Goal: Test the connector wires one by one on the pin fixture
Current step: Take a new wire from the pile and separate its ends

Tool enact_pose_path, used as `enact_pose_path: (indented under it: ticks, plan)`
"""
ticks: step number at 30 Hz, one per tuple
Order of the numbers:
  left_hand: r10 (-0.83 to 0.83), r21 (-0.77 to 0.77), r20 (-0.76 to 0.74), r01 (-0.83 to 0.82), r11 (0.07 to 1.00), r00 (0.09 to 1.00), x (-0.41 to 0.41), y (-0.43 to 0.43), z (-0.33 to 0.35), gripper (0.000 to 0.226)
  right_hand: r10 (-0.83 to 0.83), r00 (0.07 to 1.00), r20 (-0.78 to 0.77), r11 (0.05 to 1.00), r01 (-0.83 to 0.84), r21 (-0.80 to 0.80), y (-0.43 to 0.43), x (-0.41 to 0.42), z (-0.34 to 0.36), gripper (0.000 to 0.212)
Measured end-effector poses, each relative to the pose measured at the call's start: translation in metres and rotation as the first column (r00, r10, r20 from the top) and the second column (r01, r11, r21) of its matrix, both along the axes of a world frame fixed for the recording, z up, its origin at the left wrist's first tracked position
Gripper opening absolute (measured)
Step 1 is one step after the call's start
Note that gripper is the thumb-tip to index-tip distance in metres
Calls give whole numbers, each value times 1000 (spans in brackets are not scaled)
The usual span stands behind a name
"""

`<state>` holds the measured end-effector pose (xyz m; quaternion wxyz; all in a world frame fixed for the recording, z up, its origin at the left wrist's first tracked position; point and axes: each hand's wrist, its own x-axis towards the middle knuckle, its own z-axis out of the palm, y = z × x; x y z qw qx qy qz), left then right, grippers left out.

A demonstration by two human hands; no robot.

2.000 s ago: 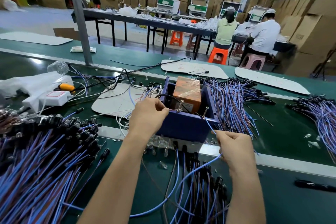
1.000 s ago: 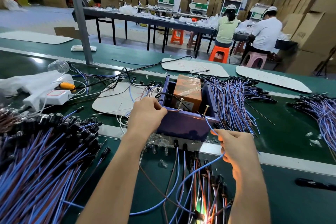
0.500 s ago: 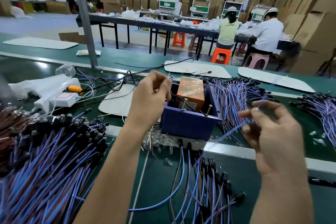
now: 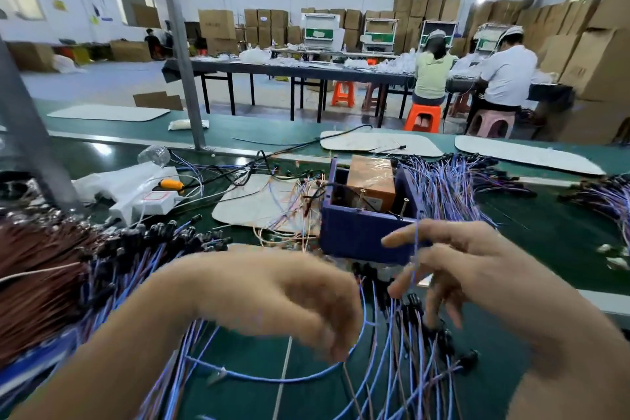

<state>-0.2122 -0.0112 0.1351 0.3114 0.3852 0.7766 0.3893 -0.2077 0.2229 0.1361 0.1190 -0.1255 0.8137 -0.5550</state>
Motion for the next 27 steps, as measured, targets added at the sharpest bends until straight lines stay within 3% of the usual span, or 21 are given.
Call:
enact_pose_path:
  ticks: [2, 5, 11, 13, 15, 18, 20, 23, 27]
  plan:
    - [-62, -201, 66, 74, 977, 996, 2, -21, -17, 24, 65, 996, 57, 996, -68, 62, -4, 1, 0, 40]
    - [98, -260, 20, -90, 961, 995, 0, -59, -36, 32, 103, 994, 46, 992, -106, 69, -10, 1, 1, 41]
    - [101, -209, 281, -42, 977, 954, -1, -112, -57, 74, 146, 988, 42, 982, -150, 117, -30, -4, -3, 36]
    - [123, -162, 329, -72, 984, 936, 1, -110, -64, 68, 136, 989, 55, 977, -143, 157, -36, -8, -8, 35]
    - [243, -181, 232, -204, 962, 942, 4, -97, -72, 57, 110, 992, 66, 970, -122, 209, -43, -14, -14, 33]
    - [279, -432, -272, -376, 820, 921, 12, -65, -97, 58, 81, 992, 101, 955, -106, 275, -53, -22, -25, 33]
    - [232, -458, -460, -453, 765, 857, 24, -38, -110, 48, 70, 991, 117, 942, -104, 319, -57, -27, -30, 33]
    - [275, -397, -381, -425, 814, 883, 43, -8, -118, 40, 43, 989, 140, 943, -87, 322, -54, -31, -34, 32]
    - [151, -346, -246, -232, 909, 958, 60, 2, -102, 28, 20, 989, 147, 951, -64, 304, -45, -33, -36, 32]
